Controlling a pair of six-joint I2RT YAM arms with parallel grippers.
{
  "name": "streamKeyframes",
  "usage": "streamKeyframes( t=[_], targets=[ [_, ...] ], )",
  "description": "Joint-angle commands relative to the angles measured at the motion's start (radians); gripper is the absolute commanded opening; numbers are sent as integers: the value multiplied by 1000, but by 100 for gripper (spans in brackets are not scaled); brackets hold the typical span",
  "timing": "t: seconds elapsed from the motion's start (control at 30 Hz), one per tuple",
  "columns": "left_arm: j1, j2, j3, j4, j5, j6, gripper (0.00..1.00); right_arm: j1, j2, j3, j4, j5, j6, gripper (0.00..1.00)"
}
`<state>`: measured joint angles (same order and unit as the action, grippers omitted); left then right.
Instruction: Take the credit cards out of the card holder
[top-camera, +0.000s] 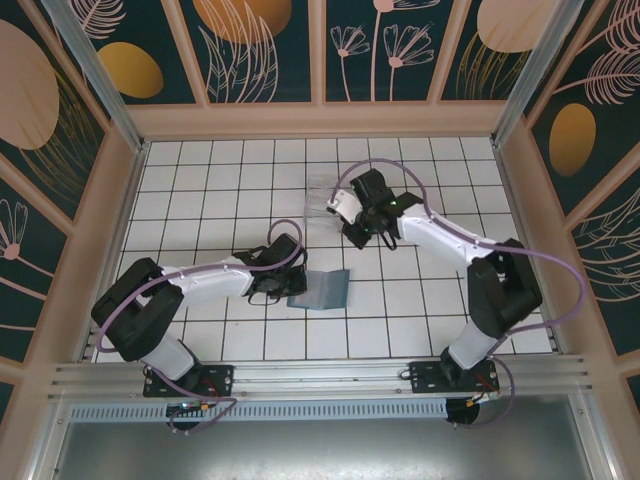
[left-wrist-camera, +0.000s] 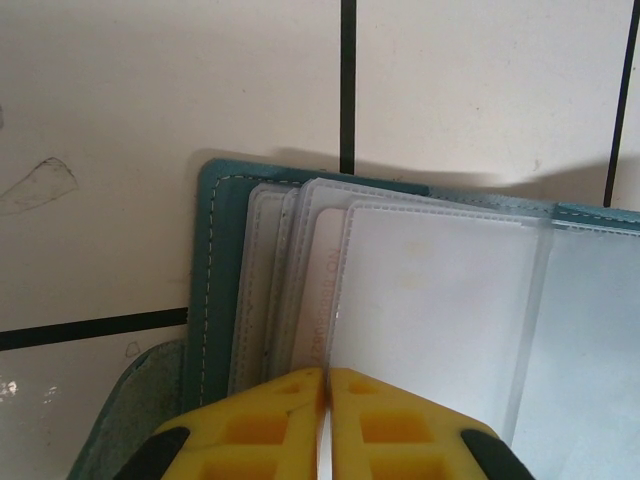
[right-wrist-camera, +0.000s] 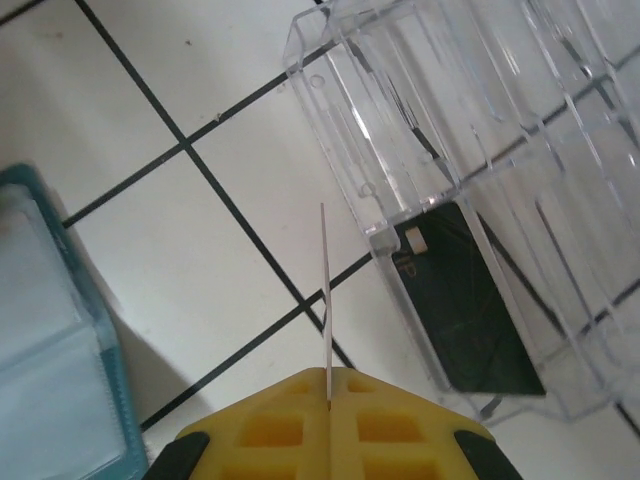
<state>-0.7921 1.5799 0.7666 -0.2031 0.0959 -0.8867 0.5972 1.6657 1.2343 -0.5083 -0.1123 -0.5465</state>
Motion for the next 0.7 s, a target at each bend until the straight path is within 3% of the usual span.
streamKeyframes(
  t=[0.0,0.23,0.67],
  targets=[
    [4,12,-38,-71,-28,29,11,3,75,118,-116,-40,-228,0],
    [4,5,-41,-77,-27,27,11,-6,217,330,-203,-114,-346,0],
    [5,-1,-55,-85,-31,22,11,-14,448,599,-260,-148,-401,0]
  ],
)
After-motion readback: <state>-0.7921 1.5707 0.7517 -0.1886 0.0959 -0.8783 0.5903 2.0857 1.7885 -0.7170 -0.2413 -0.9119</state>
